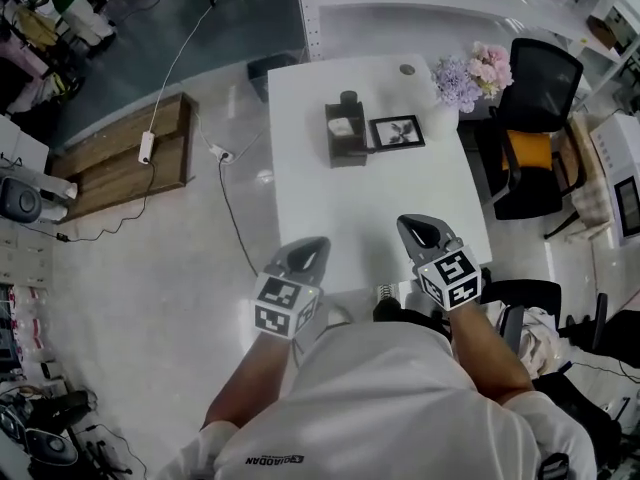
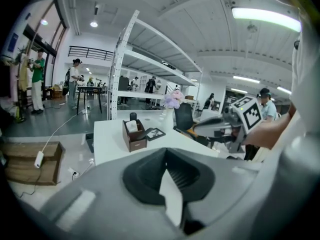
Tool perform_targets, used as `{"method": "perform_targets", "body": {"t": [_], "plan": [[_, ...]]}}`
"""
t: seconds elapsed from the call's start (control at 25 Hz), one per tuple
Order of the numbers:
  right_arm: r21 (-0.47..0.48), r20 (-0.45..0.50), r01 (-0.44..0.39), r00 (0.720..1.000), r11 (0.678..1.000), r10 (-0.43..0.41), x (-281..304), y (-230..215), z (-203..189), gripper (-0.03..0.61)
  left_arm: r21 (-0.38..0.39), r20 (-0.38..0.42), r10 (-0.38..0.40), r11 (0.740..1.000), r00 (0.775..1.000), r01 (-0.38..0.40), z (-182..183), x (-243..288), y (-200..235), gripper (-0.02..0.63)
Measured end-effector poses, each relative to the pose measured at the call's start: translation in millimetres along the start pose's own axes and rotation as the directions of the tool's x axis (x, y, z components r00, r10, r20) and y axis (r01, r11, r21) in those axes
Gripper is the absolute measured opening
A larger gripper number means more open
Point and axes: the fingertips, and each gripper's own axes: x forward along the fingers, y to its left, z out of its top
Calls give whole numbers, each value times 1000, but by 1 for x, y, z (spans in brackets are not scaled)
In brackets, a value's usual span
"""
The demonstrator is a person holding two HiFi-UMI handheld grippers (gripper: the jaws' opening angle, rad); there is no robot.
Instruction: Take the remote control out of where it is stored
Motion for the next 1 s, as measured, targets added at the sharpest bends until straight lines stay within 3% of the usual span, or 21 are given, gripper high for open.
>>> {"method": "perform_targets", "body": {"t": [0.36, 0.68, 0.8, 1.0], "plan": [[-54, -38, -59, 998, 997, 57, 47, -36, -1, 8, -28, -28, 62, 998, 998, -63, 11, 32, 16, 3], [-188, -98, -70, 994, 980, 52, 97, -66, -1, 28, -43, -62, 98, 994, 993, -101, 12, 54, 32, 3], [-252, -120, -53, 992, 966, 23, 119, -81, 1, 44, -49, -72, 104, 993, 992, -107, 14, 59, 36, 3], [-392, -180, -62, 984, 918, -11, 154, -99, -3, 77, -81, -78, 101, 991, 992, -107, 13, 68, 39, 3]]}}
